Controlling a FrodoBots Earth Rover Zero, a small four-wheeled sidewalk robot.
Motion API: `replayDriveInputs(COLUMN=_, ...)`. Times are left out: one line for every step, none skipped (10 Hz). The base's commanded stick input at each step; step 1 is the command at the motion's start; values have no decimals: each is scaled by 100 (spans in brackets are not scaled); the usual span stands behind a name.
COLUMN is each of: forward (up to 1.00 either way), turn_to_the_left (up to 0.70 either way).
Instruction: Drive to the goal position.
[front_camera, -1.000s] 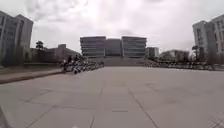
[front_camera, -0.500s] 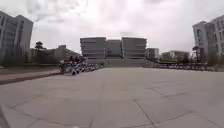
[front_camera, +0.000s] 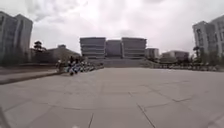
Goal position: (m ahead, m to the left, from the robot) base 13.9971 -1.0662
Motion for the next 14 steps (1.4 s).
replayDriveInputs(forward=70, turn_to_the_left=0)
replayDriveInputs(forward=70, turn_to_the_left=0)
replayDriveInputs(forward=70, turn_to_the_left=0)
replayDriveInputs(forward=70, turn_to_the_left=0)
replayDriveInputs(forward=70, turn_to_the_left=0)
replayDriveInputs(forward=70, turn_to_the_left=0)
replayDriveInputs(forward=70, turn_to_the_left=0)
replayDriveInputs(forward=70, turn_to_the_left=0)
replayDriveInputs(forward=70, turn_to_the_left=0)
replayDriveInputs(forward=70, turn_to_the_left=0)
replayDriveInputs(forward=70, turn_to_the_left=0)
replayDriveInputs(forward=70, turn_to_the_left=0)
replayDriveInputs(forward=70, turn_to_the_left=0)
replayDriveInputs(forward=70, turn_to_the_left=0)
